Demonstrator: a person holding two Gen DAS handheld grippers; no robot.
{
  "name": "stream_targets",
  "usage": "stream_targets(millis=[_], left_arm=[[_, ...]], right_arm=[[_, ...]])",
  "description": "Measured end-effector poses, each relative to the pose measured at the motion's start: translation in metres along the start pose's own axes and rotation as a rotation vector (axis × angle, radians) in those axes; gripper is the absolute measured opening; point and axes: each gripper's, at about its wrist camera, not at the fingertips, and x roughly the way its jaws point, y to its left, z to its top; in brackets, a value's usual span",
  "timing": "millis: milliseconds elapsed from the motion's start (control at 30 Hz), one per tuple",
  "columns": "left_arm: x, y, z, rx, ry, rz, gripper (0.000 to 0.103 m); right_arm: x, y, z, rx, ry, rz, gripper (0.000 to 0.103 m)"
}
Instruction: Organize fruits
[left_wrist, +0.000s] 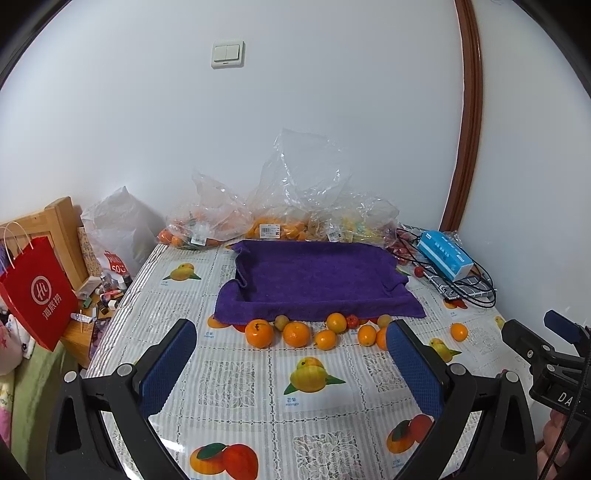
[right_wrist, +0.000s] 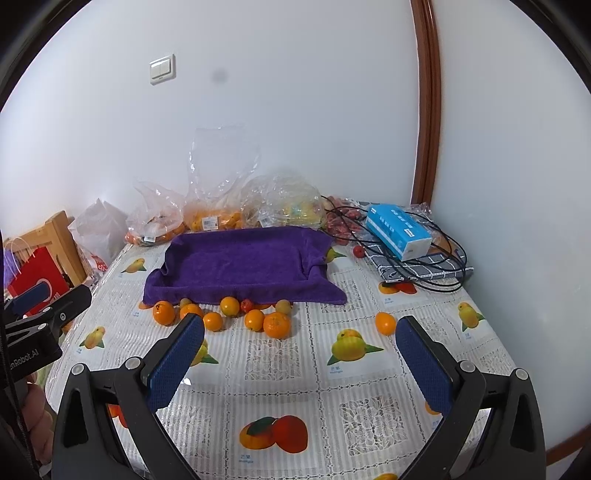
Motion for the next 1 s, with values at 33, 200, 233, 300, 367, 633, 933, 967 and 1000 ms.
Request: stream_targets(millis=[33, 200, 233, 300, 367, 633, 933, 967, 1000], left_arm=[[0.0002, -0.0001, 0.0004, 0.0, 0.0, 0.0, 0.103], [-0.0004, 0.0007, -0.0003, 0.001, 0.0, -0.002, 0.103], [-0.0006, 0.0008, -0.0009, 0.001, -0.001, -0.003, 0.103], [-0.0006, 0.0003, -0.0011, 0.0, -0.001, -0.003, 0.103], [-0.0006, -0.0001, -0.0014, 0.001, -0.001, -0.002, 0.103], [-0.0008, -0.0003, -0.0018, 0.001, -0.002, -0.001, 0.103], [-0.0004, -0.0026, -0.0022, 0.002, -0.001, -0.001, 0.103], [-0.0004, -0.0023, -0.0021, 0.002, -0.001, -0.001, 0.103], [-0.0005, -0.0023, -0.0022, 0.001, -0.002, -0.001, 0.103]], right_arm=[[0.0, 0.0, 0.0, 0.0, 0.001, -0.001, 0.102], [-0.0008, -0.0001, -0.0002, 0.002, 0.002, 0.0, 0.102], [-0.0014, -0.0005, -0.0002, 0.003, 0.003, 0.0, 0.102], [-0.0022, -0.0008, 0.0001, 0.004, 0.002, 0.001, 0.102], [-0.002, -0.0006, 0.0004, 0.004, 0.004, 0.001, 0.102], [-0.0015, -0.0005, -0.0007, 0.004, 0.004, 0.001, 0.102], [-0.002, -0.0003, -0.0018, 0.005, 0.003, 0.001, 0.102], [-0.0018, -0.0004, -0.0017, 0.005, 0.004, 0.002, 0.102], [-0.0017, -0.0003, -0.0016, 0.005, 0.005, 0.001, 0.102]])
